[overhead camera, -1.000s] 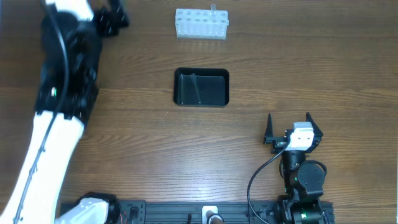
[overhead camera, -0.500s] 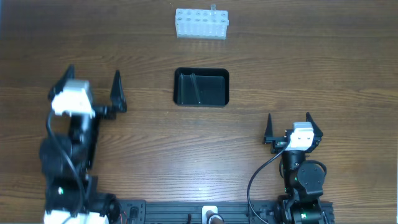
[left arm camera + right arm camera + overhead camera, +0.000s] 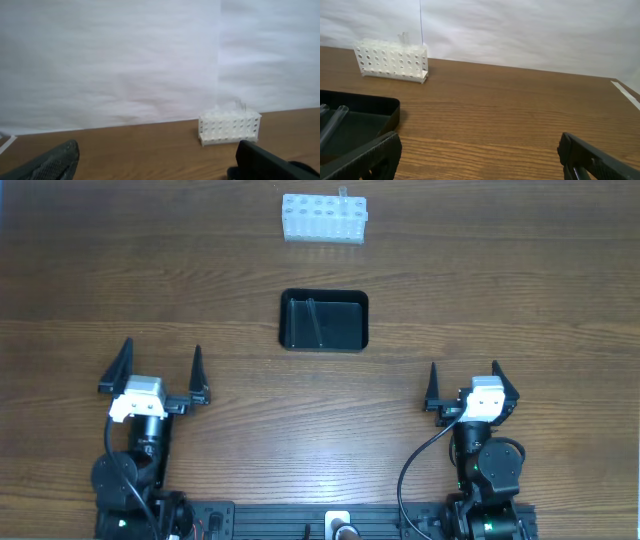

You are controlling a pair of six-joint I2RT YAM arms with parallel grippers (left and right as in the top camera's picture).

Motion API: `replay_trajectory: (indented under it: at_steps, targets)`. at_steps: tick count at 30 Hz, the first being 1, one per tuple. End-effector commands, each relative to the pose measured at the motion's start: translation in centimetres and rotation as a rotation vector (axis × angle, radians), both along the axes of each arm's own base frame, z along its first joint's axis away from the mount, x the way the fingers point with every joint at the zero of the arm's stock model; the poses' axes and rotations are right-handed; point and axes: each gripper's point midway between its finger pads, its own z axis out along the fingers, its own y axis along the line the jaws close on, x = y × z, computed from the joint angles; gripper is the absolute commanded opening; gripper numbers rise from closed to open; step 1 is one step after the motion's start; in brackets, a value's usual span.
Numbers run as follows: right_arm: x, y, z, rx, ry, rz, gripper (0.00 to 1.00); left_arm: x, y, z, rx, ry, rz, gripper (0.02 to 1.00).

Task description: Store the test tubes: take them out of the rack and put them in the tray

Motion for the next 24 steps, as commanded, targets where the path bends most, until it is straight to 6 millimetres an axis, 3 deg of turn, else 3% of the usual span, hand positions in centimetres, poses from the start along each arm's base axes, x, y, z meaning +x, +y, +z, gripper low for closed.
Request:
replay_trajectory:
  at_steps: [1,10,15,24]
  targets:
    - [0.0,0.1,-0.2,0.005,0.001,0.003,0.991,0.1,-0.2,-2.8,0.020,0.039,-0.011,1.000]
    - [0.0,0.1,-0.2,0.005,0.001,0.003,0.993,0.1,-0.2,-5.6,0.031,0.110,-0.034,1.000]
    - [0.0,0.1,-0.2,0.005,0.001,0.003,0.991,0.0,0.0,-8.6,0.032,0.233,-0.028,1.000]
    - [0.0,0.1,-0.2,0.005,0.001,0.003,0.993,0.1,0.0,-8.5,0.032,0.229,-0.026,1.000]
